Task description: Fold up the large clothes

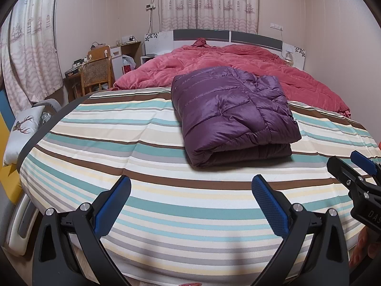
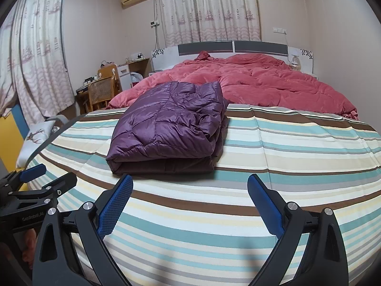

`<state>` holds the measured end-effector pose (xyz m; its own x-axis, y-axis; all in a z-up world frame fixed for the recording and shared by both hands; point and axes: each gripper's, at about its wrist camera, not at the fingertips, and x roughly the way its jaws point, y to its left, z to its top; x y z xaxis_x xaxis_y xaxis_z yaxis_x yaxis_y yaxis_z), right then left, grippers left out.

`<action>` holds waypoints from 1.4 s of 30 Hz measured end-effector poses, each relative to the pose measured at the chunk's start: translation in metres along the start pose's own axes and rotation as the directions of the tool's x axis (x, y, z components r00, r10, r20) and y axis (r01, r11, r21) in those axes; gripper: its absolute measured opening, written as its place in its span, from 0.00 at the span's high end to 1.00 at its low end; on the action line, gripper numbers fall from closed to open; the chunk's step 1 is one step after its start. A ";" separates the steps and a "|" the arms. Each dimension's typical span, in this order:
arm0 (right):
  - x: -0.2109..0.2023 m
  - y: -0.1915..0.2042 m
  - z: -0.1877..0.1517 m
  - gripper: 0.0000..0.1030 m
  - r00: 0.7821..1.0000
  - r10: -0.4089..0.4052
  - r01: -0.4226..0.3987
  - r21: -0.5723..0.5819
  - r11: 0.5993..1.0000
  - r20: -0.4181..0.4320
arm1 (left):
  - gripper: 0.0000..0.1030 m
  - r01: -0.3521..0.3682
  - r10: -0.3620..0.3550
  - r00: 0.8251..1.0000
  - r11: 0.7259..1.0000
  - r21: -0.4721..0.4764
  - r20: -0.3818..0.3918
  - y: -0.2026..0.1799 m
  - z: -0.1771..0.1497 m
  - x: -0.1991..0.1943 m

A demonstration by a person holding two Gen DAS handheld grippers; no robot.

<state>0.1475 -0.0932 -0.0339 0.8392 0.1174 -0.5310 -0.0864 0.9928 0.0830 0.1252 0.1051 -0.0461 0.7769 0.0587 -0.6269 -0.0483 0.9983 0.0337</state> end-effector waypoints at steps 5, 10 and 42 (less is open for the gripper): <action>0.000 -0.001 0.000 0.06 1.000 -0.002 0.002 0.002 1.000 0.000 | 0.02 0.001 -0.001 1.000 1.000 0.000 -0.002 -0.001 0.000 0.001; 0.000 0.000 0.000 0.06 1.000 0.002 -0.002 0.001 1.000 0.000 | 0.02 0.001 -0.001 1.000 1.000 -0.002 -0.004 -0.001 -0.001 0.001; 0.003 -0.001 -0.001 0.06 1.000 0.007 -0.007 0.002 1.000 -0.014 | 0.02 0.000 0.000 1.000 1.000 -0.005 -0.021 -0.003 -0.005 0.006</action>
<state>0.1494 -0.0941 -0.0365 0.8309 0.1251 -0.5422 -0.0914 0.9919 0.0888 0.1267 0.1024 -0.0533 0.7633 0.0589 -0.6433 -0.0518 0.9982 0.0298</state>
